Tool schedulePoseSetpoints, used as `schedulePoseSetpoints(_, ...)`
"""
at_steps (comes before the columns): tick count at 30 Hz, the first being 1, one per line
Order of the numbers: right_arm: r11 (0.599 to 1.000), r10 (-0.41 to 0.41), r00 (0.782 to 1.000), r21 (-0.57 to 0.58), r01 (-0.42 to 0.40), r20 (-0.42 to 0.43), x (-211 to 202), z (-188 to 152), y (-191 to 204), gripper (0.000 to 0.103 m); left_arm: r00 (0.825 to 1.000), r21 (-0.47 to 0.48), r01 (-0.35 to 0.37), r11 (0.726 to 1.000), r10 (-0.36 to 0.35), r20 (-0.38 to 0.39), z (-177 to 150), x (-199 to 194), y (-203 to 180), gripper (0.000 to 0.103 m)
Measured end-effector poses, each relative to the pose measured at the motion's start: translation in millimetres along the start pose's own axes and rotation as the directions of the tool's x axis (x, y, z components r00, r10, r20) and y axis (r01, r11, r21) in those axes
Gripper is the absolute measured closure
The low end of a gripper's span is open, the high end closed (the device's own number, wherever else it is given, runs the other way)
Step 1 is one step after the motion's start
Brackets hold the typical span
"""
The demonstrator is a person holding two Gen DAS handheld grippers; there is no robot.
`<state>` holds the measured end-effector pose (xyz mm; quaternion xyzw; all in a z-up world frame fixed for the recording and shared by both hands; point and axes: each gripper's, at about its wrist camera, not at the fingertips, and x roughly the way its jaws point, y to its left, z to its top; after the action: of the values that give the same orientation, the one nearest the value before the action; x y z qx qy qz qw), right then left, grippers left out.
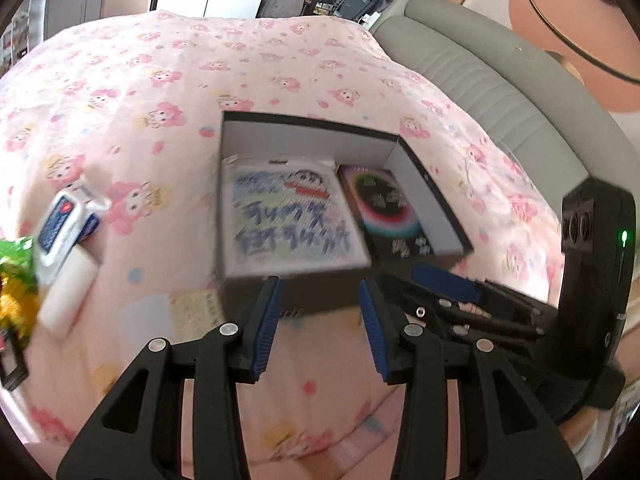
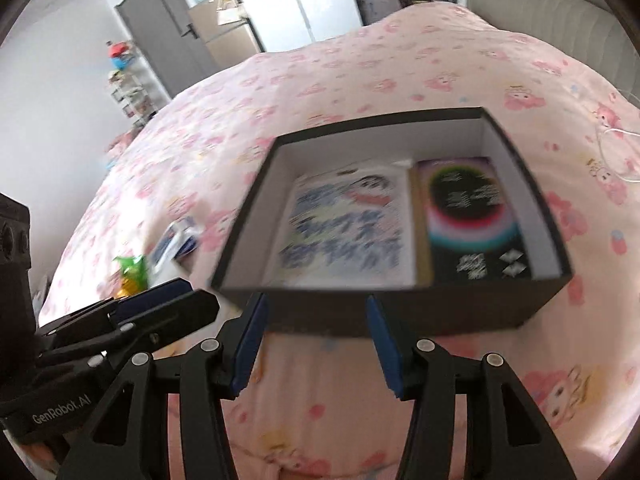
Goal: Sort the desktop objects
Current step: 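Open the left tool and withdraw it from the DAPHNE box, then move the left tool toward the paper card lying on the bed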
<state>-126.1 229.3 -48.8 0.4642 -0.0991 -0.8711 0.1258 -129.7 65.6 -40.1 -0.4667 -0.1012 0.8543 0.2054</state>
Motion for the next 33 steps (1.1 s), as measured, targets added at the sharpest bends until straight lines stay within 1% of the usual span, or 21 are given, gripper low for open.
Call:
schedulePoseSetpoints(6, 0.993, 0.051, 0.997, -0.104, -0.056, -0.049, 11.7, -25.5, 46.0, 0.055, 0.999, -0.021, -0.039, 0.999, 0.039, 0.015, -42.8, -36.4, 28.5, 0.062)
schedulePoseSetpoints(11, 0.97, 0.083, 0.992, -0.222, -0.101, -0.092, 24.9, -37.6, 85.7, 0.055, 0.999, -0.082, -0.043, 0.996, 0.044, 0.013, -70.4, -54.8, 58.0, 0.062)
schedulePoseSetpoints(13, 0.966, 0.083, 0.991, -0.235, -0.107, -0.108, 31.6, -41.4, 95.8, 0.055, 0.998, -0.115, -0.061, 0.992, 0.061, -0.002, -76.5, -55.7, 70.6, 0.062)
schedulePoseSetpoints(16, 0.971, 0.085, 0.986, -0.211, -0.113, -0.141, 51.0, -46.7, 101.4, 0.055, 0.995, -0.167, -0.101, 0.981, 0.097, -0.03, -81.0, -49.7, 89.0, 0.062)
schedulePoseSetpoints(18, 0.975, 0.074, 0.985, -0.198, -0.105, -0.156, 64.7, -49.2, 100.4, 0.055, 0.992, -0.204, -0.124, 0.971, 0.117, -0.045, -82.3, -40.7, 103.7, 0.062)
schedulePoseSetpoints(21, 0.983, 0.041, 0.984, -0.171, -0.071, -0.174, 86.2, -52.0, 88.3, 0.055, 0.99, -0.255, -0.133, 0.958, 0.119, -0.07, -82.3, -27.1, 123.8, 0.062)
schedulePoseSetpoints(25, 0.995, 0.029, 0.977, -0.092, -0.05, -0.212, 112.1, -54.3, 64.0, 0.055, 0.985, -0.307, -0.162, 0.938, 0.134, -0.11, -77.1, -1.2, 148.9, 0.062)
schedulePoseSetpoints(29, 0.999, 0.042, 0.966, -0.008, -0.046, -0.257, 136.0, -61.5, 42.8, 0.055, 0.983, -0.346, -0.163, 0.924, 0.124, -0.134, -76.0, 21.4, 164.5, 0.062)
schedulePoseSetpoints(31, 0.999, 0.035, 0.958, 0.012, -0.033, -0.283, 145.4, -65.9, 36.8, 0.055, 0.984, -0.374, -0.152, 0.915, 0.103, -0.148, -78.7, 29.2, 170.5, 0.062)
schedulePoseSetpoints(33, 0.999, 0.031, 0.953, 0.019, -0.027, -0.301, 152.0, -68.9, 34.0, 0.055, 0.985, -0.379, -0.137, 0.915, 0.085, -0.153, -78.5, 32.2, 171.5, 0.062)
